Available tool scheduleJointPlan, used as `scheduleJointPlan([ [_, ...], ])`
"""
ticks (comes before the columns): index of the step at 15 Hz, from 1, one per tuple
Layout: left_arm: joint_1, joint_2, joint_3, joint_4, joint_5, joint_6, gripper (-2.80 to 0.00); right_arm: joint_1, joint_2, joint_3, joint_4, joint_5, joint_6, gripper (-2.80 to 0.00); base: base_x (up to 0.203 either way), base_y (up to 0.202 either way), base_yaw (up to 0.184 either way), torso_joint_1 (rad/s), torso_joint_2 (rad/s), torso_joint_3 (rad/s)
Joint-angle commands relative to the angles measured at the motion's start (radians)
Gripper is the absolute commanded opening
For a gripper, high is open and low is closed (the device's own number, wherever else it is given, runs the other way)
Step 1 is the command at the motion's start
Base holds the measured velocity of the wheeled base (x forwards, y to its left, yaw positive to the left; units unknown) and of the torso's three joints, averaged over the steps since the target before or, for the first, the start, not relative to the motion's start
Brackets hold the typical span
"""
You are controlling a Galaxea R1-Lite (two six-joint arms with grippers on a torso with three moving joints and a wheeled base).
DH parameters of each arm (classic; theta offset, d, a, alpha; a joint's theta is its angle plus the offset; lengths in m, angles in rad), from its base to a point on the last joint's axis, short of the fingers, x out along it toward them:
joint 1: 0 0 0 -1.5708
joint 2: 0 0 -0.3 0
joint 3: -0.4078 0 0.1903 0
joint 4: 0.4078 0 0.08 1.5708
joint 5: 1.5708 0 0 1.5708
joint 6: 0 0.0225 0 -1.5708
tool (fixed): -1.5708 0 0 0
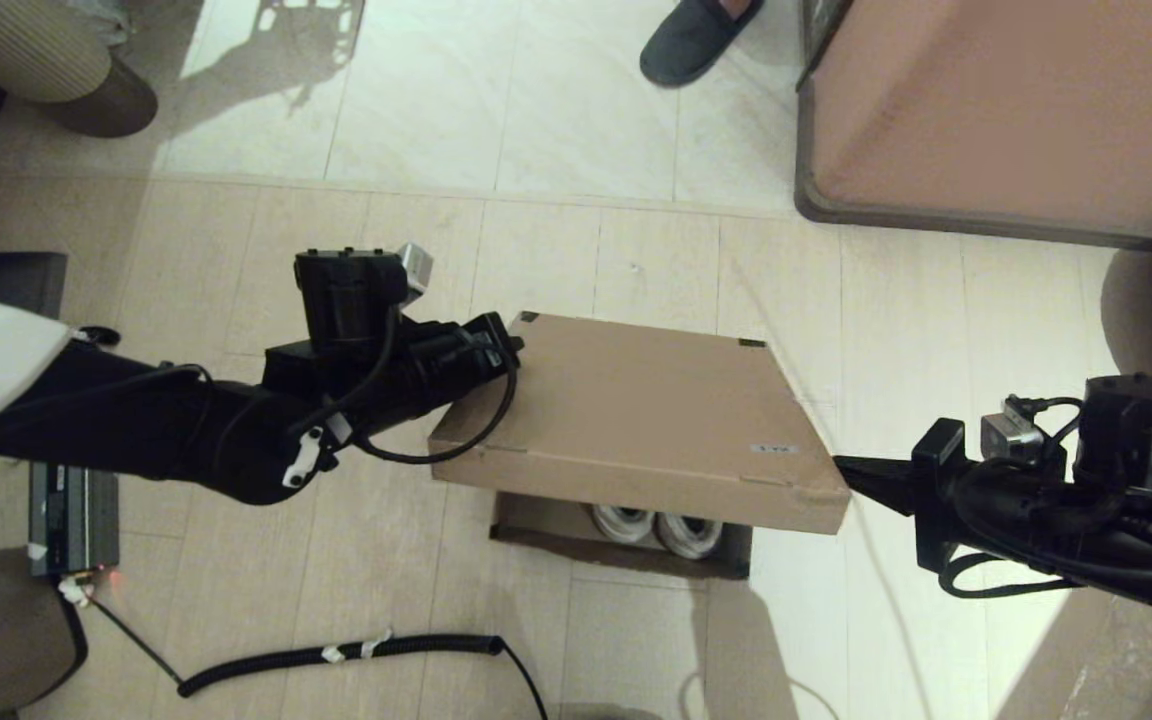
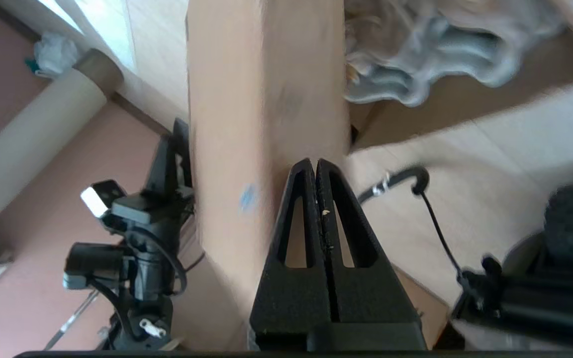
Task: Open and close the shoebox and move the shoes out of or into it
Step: Open the shoe box
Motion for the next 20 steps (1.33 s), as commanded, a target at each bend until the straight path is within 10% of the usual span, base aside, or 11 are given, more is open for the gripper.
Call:
scheduleJointPlan([
  [1,-0.002,0.005,0.000,-0.004,0.002,-0.003,-2.80,0.000,-0.023,0.004,0.004,0.002,0.009,-2.80,0.000,0.000,0.000,0.000,0.00,0.000],
  [15,0.016,0.042,-0.029,0.005,0.051,0.000,-2.80,-0.002,0.016,-0.013,0.005,0.008,-0.010,-2.80,0.000,0.000,0.000,0.000,0.00,0.000],
  [20,0.072,0.118,-0.030,0.063,0.120,0.000,-2.80,-0.026,0.167,-0.030,0.025,-0.159,-0.384,-2.80,0.000,0.000,0.000,0.000,0.00,0.000],
])
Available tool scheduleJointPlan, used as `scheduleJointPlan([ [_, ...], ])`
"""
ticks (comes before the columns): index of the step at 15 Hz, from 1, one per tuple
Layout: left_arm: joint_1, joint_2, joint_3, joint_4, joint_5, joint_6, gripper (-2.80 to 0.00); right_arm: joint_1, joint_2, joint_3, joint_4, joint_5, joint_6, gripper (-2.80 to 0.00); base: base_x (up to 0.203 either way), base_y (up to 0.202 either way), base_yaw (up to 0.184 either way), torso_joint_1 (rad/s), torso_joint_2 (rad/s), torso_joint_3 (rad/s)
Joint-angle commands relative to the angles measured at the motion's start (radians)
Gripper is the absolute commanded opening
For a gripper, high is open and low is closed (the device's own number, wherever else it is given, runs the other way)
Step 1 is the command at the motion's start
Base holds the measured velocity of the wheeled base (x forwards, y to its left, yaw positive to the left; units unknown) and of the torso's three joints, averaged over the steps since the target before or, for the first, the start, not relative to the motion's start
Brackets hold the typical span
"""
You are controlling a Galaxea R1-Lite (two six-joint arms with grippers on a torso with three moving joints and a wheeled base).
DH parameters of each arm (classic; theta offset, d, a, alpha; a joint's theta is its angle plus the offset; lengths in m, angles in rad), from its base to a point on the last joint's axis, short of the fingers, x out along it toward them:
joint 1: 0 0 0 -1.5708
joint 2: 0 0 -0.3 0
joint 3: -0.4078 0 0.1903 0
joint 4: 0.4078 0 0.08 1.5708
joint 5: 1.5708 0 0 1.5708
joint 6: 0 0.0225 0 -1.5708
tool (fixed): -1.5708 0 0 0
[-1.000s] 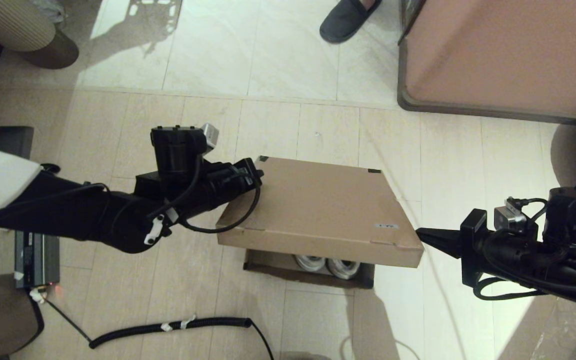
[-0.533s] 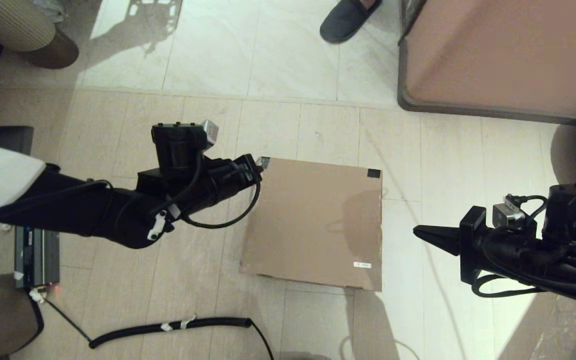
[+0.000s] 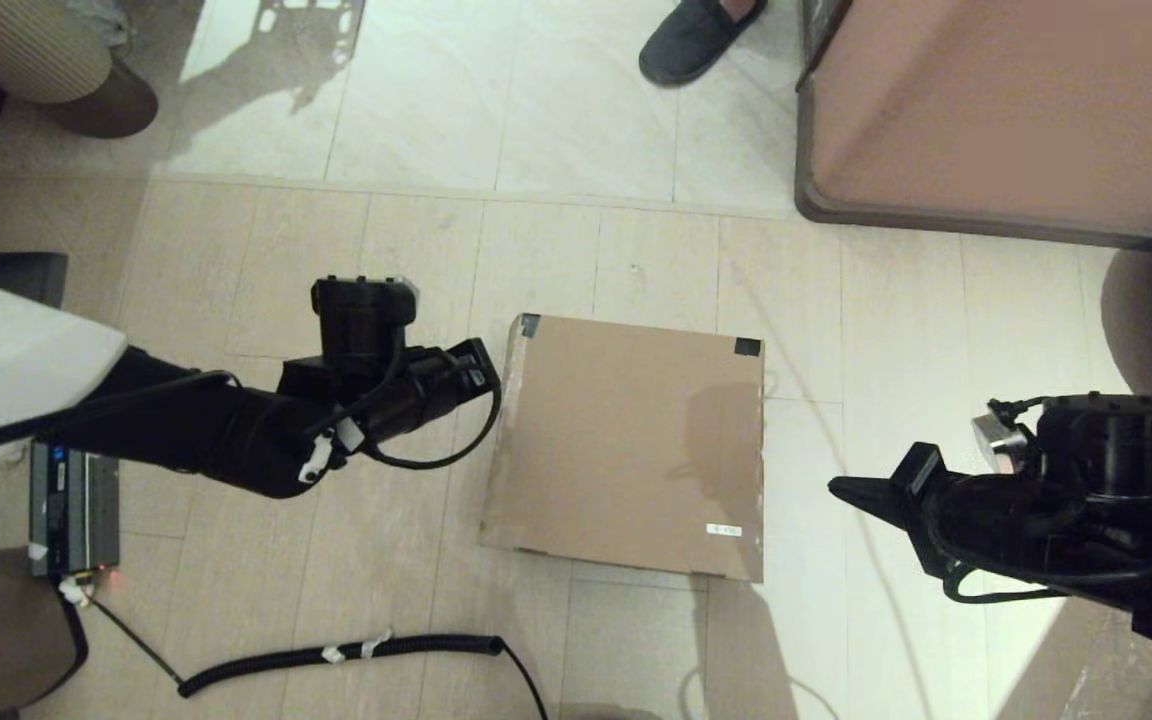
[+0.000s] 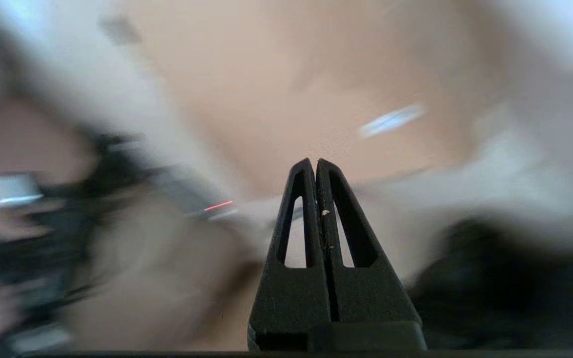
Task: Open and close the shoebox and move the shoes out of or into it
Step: Open the shoe box
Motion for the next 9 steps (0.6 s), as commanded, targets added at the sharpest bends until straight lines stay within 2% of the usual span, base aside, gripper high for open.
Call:
scheduleJointPlan([
  [1,0.017,0.059,-0.004,-0.006,0.000,-0.004,-2.80,-0.004,0.104,-0.037,-0.007,-0.070,-0.100,-2.80,0.000,0.000,0.000,0.000,0.00,0.000],
  [4,0.021,0.131,-0.013,-0.010,-0.002,-0.004,-2.80,-0.027,0.215,-0.047,-0.017,-0.089,-0.239,-2.80,0.000,0.000,0.000,0.000,0.00,0.000],
  [5,0.021,0.156,-0.036,-0.013,-0.002,-0.004,-2.80,-0.030,0.252,-0.048,-0.040,-0.090,-0.263,-2.80,0.000,0.000,0.000,0.000,0.00,0.000],
  [9,0.027,0.221,-0.094,-0.014,-0.001,-0.001,-2.80,-0.046,0.368,-0.078,-0.182,-0.090,-0.282,-2.80,0.000,0.000,0.000,0.000,0.00,0.000],
])
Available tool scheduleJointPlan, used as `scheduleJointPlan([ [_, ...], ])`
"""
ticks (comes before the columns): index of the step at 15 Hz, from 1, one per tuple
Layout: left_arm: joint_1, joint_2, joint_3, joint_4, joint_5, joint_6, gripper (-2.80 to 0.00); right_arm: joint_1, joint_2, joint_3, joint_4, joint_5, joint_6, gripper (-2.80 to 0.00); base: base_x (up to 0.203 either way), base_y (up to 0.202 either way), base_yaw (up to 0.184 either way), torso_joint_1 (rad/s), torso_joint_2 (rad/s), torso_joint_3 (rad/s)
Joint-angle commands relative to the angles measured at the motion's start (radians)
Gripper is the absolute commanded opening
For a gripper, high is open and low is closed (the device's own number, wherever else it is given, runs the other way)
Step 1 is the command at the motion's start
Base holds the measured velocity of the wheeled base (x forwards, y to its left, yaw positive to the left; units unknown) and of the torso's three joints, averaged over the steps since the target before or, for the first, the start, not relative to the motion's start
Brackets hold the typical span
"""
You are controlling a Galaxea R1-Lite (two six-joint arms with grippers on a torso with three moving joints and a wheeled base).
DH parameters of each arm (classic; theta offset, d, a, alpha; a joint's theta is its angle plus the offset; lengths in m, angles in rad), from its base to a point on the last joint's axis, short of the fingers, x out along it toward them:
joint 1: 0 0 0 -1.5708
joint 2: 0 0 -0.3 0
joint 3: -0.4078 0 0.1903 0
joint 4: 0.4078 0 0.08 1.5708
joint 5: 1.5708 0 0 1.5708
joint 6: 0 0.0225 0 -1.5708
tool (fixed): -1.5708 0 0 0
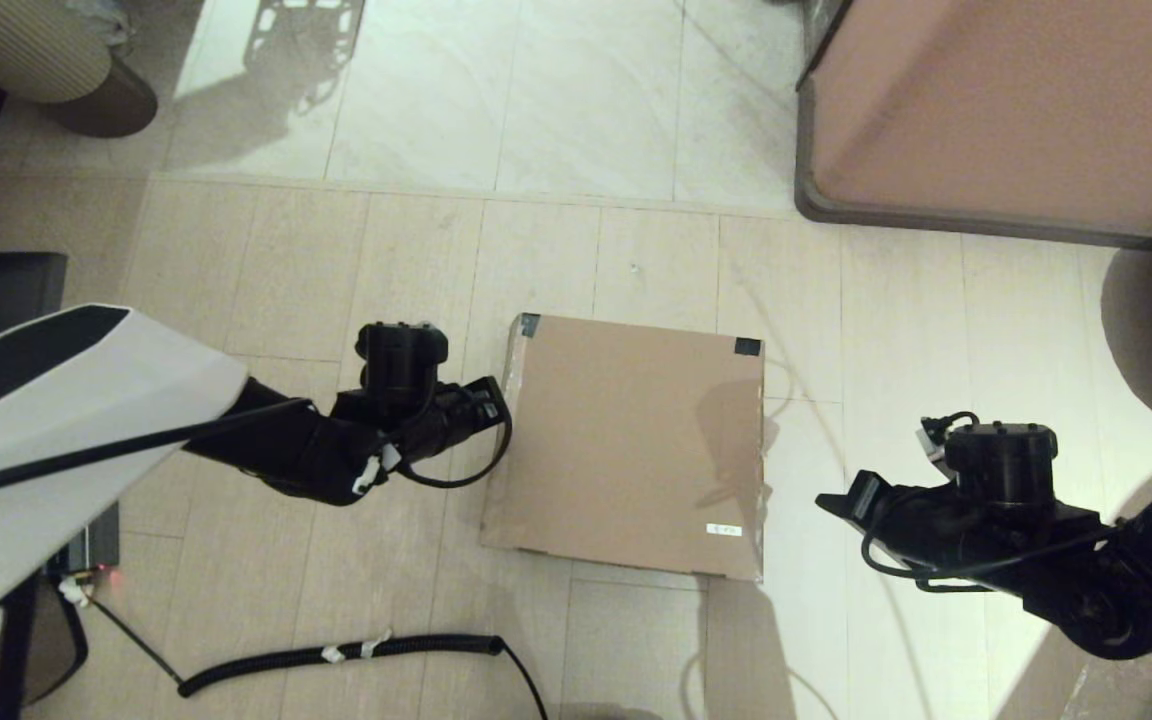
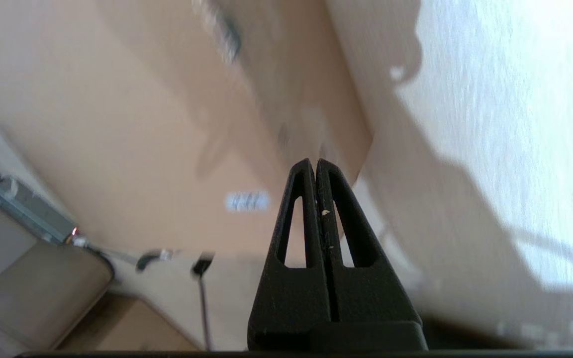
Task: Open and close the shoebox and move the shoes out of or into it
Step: Open the shoe box
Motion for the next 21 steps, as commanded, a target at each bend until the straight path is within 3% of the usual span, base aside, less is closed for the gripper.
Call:
scheduleJointPlan([
  [1,0.022,0.049,-0.026,-0.003,0.001,0.003,-2.80,-0.022,0.079,-0.018,-0.032,0.002,-0.001,-2.80,0.000,0.000,0.000,0.000,0.00,0.000],
  [3,0.047,0.071,-0.023,-0.004,0.002,0.049,-2.80,-0.054,0.102,-0.022,-0.033,0.003,-0.017,-2.80,0.000,0.000,0.000,0.000,0.00,0.000],
  [10,0.029,0.170,-0.112,-0.015,0.004,0.071,-2.80,-0.063,0.226,-0.065,-0.099,0.012,-0.051,-2.80,0.000,0.000,0.000,0.000,0.00,0.000],
  [21,0.032,0.205,-0.160,-0.022,0.006,0.069,-2.80,0.042,0.375,-0.130,-0.115,0.031,-0.132,-2.80,0.000,0.000,0.000,0.000,0.00,0.000],
])
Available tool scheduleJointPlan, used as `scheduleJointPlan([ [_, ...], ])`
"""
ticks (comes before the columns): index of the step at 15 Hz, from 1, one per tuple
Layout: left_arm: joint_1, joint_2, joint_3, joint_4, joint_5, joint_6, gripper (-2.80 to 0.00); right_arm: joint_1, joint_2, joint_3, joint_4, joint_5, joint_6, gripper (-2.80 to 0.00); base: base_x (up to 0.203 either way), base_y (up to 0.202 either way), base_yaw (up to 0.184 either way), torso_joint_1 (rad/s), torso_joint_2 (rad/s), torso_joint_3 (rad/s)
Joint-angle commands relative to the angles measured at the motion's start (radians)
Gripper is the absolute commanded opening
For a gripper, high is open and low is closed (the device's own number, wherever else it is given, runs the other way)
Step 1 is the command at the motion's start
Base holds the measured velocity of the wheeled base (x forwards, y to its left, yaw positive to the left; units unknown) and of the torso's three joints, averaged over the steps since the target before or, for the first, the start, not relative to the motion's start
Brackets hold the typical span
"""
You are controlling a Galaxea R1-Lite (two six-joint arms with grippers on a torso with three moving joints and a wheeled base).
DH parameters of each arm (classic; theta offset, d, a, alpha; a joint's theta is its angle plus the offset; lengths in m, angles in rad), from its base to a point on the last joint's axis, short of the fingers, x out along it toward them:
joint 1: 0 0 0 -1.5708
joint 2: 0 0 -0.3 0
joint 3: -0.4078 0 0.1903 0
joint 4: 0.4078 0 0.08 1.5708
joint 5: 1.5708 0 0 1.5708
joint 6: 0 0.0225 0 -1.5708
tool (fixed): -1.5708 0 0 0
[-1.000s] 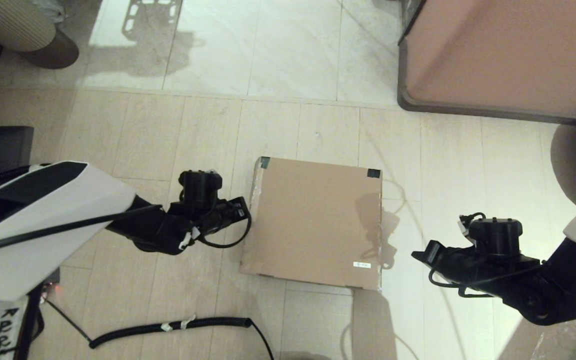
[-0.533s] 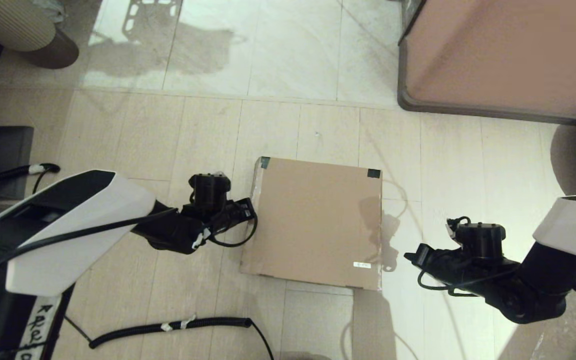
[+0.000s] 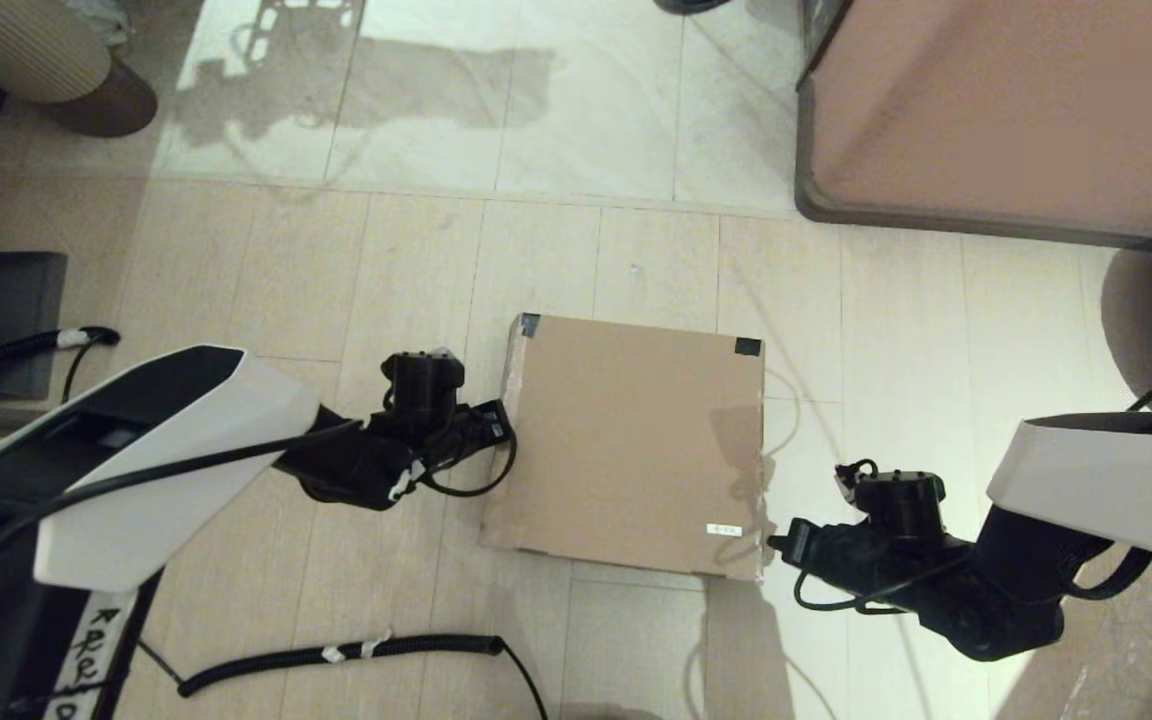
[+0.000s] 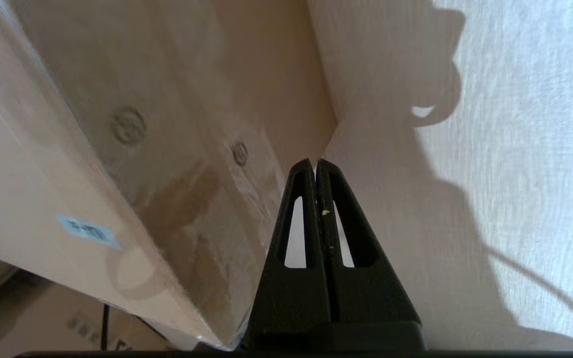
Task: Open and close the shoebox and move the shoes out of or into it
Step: Open the shoe box
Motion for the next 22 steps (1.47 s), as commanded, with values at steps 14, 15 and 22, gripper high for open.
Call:
scheduleJointPlan([
  [14,-0.022,0.041,-0.063,-0.001,-0.002,-0.009,-2.80,0.027,-0.009,-0.013,0.092,0.070,-0.058,-2.80,0.000,0.000,0.000,0.000,0.00,0.000],
  [15,-0.022,0.041,-0.063,-0.001,-0.002,-0.009,-2.80,0.028,-0.012,-0.016,0.109,0.067,-0.059,-2.80,0.000,0.000,0.000,0.000,0.00,0.000],
  [22,-0.038,0.036,-0.063,0.000,-0.001,-0.033,-2.80,0.029,-0.027,-0.074,0.242,0.066,-0.099,-2.80,0.000,0.000,0.000,0.000,0.00,0.000],
])
